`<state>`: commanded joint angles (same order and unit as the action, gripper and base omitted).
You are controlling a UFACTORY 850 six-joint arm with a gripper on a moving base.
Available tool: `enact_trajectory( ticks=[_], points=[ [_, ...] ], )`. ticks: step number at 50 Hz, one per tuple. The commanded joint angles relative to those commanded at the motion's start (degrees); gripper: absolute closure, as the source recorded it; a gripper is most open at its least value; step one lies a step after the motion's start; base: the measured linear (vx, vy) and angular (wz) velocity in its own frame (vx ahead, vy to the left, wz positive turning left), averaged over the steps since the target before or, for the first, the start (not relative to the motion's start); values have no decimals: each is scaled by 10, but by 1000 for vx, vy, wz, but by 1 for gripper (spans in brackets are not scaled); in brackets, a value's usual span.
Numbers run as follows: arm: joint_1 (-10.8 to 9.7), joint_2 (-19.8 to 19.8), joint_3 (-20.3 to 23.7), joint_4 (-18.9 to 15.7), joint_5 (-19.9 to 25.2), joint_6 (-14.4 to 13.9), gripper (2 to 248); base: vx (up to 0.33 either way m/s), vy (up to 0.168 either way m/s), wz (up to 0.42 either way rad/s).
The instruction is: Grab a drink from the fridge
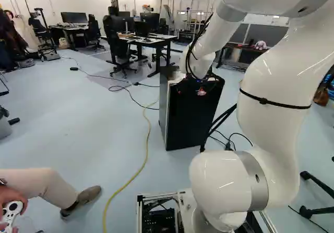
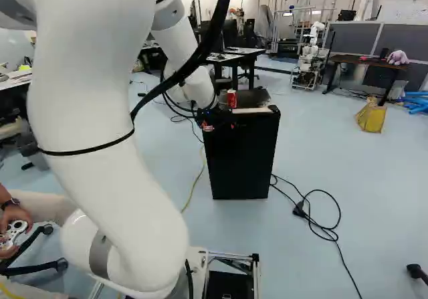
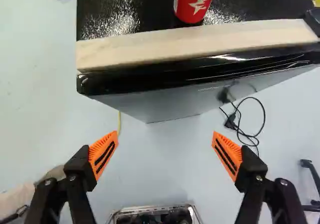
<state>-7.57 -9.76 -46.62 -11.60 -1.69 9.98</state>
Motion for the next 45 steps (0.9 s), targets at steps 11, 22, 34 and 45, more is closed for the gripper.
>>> enact_trajectory(
  ticks=[11, 22, 34, 45],
  points=[
    [-18, 19, 21, 18, 66, 0, 3, 0, 0, 0],
    [-31, 19, 26, 20, 132, 0, 3, 0, 0, 0],
    [-35, 1, 23, 21, 205, 0, 3, 0, 0, 0],
    [-35, -15, 21, 21, 270, 0, 3, 0, 0, 0]
  ],
)
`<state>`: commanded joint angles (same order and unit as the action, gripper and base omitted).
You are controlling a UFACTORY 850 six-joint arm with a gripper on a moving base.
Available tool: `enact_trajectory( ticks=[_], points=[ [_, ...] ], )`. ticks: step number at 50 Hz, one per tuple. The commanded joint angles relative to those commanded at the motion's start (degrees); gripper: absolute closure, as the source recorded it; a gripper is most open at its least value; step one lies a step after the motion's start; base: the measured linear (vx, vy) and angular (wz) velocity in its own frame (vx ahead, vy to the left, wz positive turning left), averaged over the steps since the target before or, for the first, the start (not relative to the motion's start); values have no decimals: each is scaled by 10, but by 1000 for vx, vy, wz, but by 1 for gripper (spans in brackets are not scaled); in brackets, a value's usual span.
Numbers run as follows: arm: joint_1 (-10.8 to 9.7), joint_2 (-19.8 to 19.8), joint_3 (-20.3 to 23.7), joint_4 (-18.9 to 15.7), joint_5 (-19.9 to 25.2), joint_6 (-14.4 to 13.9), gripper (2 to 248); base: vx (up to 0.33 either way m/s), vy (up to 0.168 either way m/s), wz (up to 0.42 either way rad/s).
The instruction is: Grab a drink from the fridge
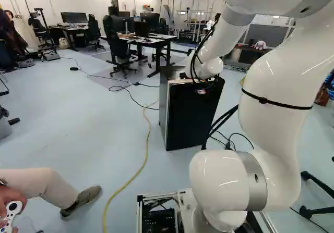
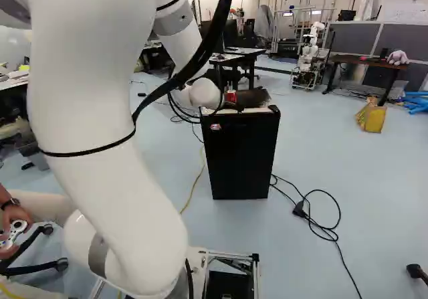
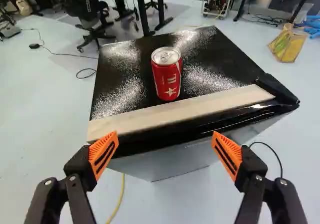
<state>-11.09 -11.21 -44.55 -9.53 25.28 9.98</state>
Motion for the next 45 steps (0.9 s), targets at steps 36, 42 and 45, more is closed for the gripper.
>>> enact_trajectory(
  ticks=[36, 42, 45],
  points=[
    [0, -48, -4, 0, 169, 0, 3, 0, 0, 0],
    [0, -55, -4, 0, 191, 0, 3, 0, 0, 0],
    [0, -59, -4, 0, 203, 0, 3, 0, 0, 0]
  ],
)
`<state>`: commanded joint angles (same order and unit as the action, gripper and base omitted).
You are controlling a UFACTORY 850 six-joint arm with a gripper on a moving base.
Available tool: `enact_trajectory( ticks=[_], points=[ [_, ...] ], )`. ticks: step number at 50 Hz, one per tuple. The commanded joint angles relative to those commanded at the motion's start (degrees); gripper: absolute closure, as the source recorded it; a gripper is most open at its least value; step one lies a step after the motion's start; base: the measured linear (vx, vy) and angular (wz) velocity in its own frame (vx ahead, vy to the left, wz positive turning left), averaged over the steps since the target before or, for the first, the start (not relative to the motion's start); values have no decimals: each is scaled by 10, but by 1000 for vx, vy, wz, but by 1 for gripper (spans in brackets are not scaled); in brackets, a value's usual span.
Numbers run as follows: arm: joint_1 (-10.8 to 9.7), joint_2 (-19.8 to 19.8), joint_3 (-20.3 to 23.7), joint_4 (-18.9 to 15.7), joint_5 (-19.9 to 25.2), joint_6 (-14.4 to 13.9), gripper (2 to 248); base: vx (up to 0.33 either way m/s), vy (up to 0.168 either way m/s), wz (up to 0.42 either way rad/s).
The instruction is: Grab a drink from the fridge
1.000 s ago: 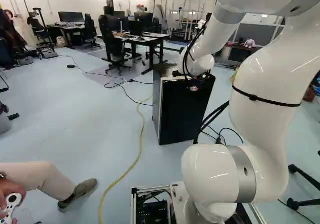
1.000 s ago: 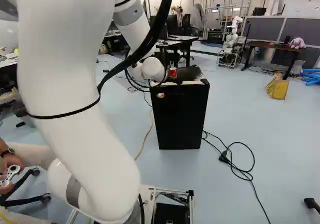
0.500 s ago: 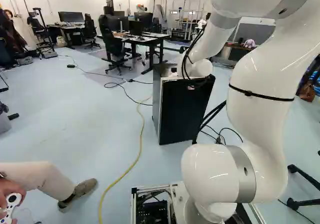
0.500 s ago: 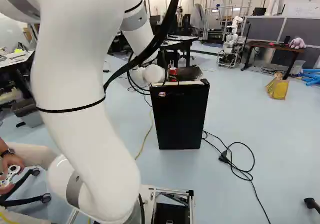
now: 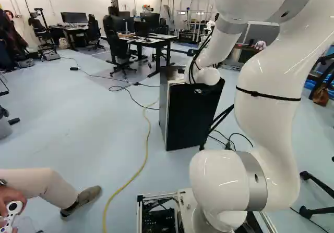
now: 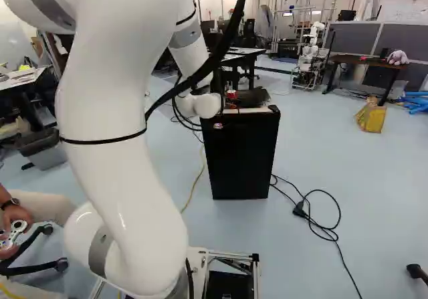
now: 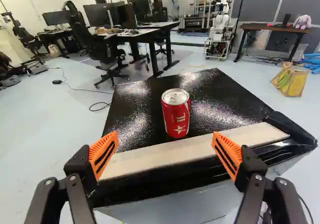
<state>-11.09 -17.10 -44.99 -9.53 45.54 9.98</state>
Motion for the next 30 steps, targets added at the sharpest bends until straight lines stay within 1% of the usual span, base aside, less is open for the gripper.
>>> enact_trajectory(
  ticks=[18, 30],
  points=[
    [0, -22, -1, -5, 66, 0, 3, 0, 0, 0],
    [-1, -37, -1, -14, 91, 0, 3, 0, 0, 0]
  ],
)
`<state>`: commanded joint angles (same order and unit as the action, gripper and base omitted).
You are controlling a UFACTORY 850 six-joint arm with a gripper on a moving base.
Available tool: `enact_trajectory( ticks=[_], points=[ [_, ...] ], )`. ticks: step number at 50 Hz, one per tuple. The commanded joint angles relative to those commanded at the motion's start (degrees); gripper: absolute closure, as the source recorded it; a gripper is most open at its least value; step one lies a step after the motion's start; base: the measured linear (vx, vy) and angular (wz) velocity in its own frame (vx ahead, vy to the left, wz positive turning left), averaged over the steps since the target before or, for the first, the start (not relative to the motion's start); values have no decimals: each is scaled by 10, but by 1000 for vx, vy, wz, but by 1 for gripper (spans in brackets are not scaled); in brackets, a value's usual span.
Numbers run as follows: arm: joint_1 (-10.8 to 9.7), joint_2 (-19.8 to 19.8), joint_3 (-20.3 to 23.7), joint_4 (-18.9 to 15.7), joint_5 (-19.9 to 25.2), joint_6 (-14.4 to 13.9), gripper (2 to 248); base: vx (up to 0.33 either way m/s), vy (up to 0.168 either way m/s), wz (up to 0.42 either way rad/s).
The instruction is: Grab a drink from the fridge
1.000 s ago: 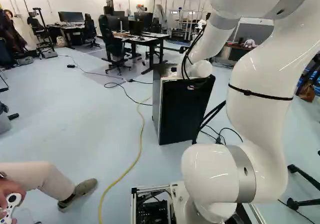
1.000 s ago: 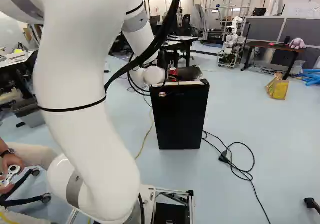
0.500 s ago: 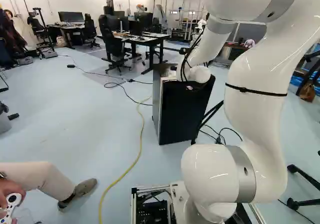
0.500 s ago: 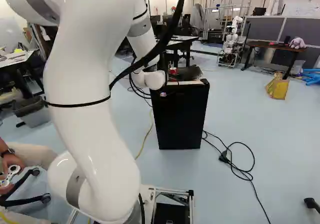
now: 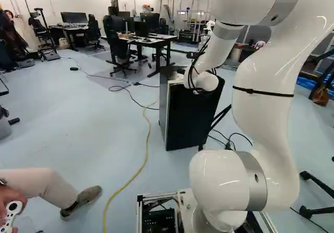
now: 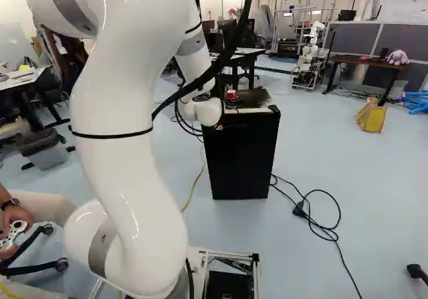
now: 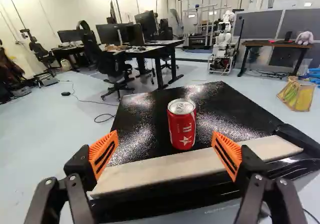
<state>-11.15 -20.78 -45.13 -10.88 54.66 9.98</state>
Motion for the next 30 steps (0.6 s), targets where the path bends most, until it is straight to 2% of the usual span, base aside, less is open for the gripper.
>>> enact_trajectory(
  ticks=[30],
  points=[
    [-7, -46, -19, -16, 35, 0, 3, 0, 0, 0]
  ],
)
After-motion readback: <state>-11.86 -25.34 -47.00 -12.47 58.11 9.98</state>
